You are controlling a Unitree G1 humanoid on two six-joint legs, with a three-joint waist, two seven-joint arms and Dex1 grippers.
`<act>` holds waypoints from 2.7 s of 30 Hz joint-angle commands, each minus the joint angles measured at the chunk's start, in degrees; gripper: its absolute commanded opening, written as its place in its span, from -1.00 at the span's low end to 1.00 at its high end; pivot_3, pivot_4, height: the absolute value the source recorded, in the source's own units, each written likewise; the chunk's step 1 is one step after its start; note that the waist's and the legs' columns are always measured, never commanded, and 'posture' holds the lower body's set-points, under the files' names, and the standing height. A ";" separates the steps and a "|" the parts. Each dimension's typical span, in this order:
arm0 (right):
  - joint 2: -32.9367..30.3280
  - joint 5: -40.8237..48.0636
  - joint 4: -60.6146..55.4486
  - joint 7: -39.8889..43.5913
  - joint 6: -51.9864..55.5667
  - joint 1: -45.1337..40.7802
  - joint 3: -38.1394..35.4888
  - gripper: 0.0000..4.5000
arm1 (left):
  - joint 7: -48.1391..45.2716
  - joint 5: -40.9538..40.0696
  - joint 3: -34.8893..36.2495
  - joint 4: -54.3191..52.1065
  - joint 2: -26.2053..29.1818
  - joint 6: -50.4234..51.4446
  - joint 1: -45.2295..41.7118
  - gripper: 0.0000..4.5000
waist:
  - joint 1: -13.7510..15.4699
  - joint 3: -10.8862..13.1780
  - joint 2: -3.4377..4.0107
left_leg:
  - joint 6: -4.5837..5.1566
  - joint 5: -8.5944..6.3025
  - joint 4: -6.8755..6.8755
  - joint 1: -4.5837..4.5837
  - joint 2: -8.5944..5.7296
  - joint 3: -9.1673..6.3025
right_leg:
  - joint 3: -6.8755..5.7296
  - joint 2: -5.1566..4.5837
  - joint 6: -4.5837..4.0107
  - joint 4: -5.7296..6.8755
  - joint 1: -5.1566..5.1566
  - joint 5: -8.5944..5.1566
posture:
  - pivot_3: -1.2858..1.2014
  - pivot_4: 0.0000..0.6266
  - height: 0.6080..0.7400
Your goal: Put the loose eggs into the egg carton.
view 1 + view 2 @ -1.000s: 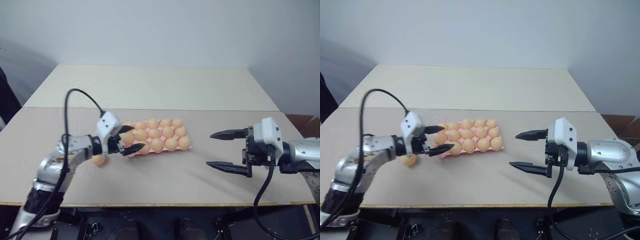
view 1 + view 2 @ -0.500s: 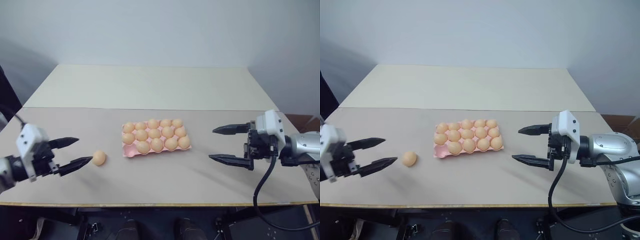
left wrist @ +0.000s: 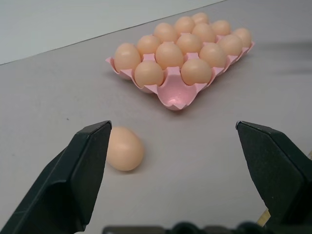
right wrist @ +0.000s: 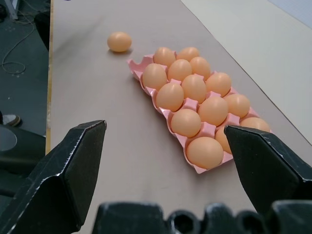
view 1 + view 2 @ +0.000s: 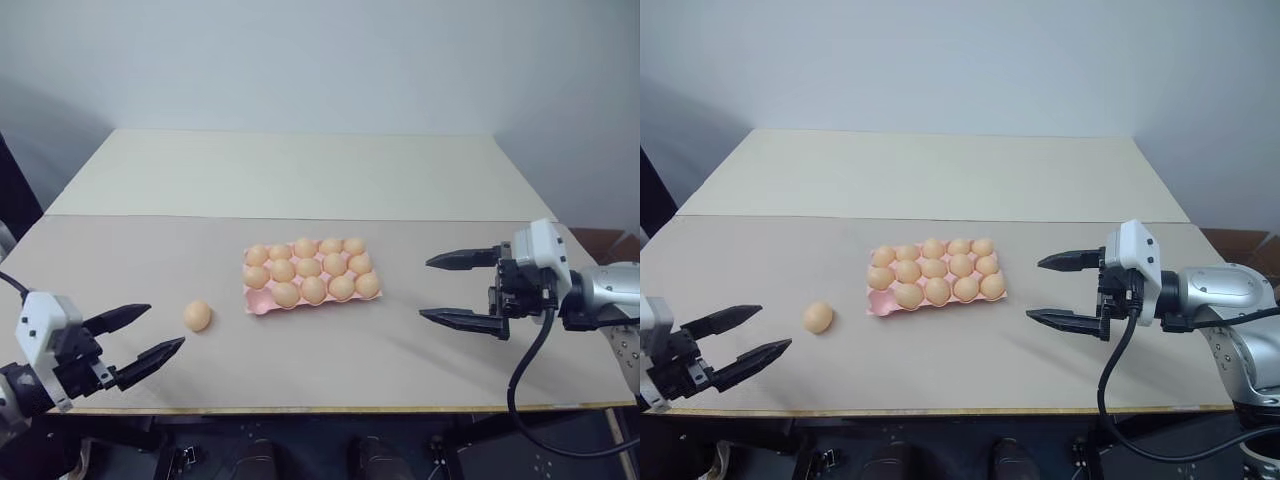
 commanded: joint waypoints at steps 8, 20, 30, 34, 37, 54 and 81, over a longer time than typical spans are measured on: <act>-0.27 1.10 -1.96 -0.55 -0.61 0.19 -1.69 1.00 | 16.72 0.48 -7.17 0.68 6.75 15.76 -8.48 0.98 | 0.51 -0.01 0.02 | 0.00 0.00 0.00 0.01 -0.01 -0.05 | -0.03 0.00 0.00 0.02 0.02 0.00 | 0.03 -0.52 1.00; -0.18 2.38 -4.74 -1.73 0.18 1.93 -2.86 1.00 | 34.91 -0.01 -21.40 3.99 -0.18 37.76 -26.90 0.98 | -0.13 0.00 -0.01 | 0.01 0.01 0.00 0.03 -0.03 -0.06 | 0.03 0.07 0.35 0.05 0.06 0.23 | 0.03 -0.52 1.00; -0.75 3.10 -5.43 -2.25 0.42 3.38 -3.70 1.00 | 37.58 3.90 -23.55 8.82 -2.77 39.61 -30.92 0.58 | 0.09 -0.01 -0.02 | 0.01 0.01 0.00 0.06 -0.08 -0.11 | 0.02 0.03 0.33 0.07 0.10 0.22 | 0.03 -0.52 1.00; -0.91 3.47 -5.55 -2.50 0.47 3.43 -3.83 1.00 | 36.60 4.86 -24.22 8.92 -2.20 39.12 -30.28 0.01 | 0.09 -0.01 -0.02 | 0.01 0.01 0.00 0.06 -0.08 -0.12 | 0.02 0.03 0.32 0.06 0.10 0.21 | 0.03 -0.52 1.00; -1.03 3.65 -5.65 -2.59 0.50 3.62 -3.86 1.00 | 36.01 5.66 -24.21 8.70 -1.92 38.51 -28.92 -0.40 | 0.09 -0.01 -0.02 | 0.01 0.01 0.00 0.05 -0.08 -0.11 | 0.02 0.02 0.32 0.05 0.10 0.21 | 0.03 -0.52 1.00; -0.65 3.29 -4.64 -2.18 -0.04 2.92 -2.85 1.00 | 31.07 5.92 -18.23 -0.30 1.97 34.96 -18.94 -0.42 | 0.06 -0.01 -0.02 | 0.01 0.01 0.00 0.06 -0.07 -0.09 | 0.05 0.02 0.15 0.05 0.07 0.11 | 0.03 -0.52 1.00; -0.18 3.20 -4.71 -2.54 -0.26 2.54 -1.99 1.00 | 28.09 7.58 -16.68 -1.45 3.27 29.71 -19.92 0.99 | 0.12 -0.01 -0.02 | 0.01 0.01 0.00 0.03 -0.07 -0.09 | 0.04 0.01 0.16 0.03 0.07 0.12 | 0.03 -0.52 1.00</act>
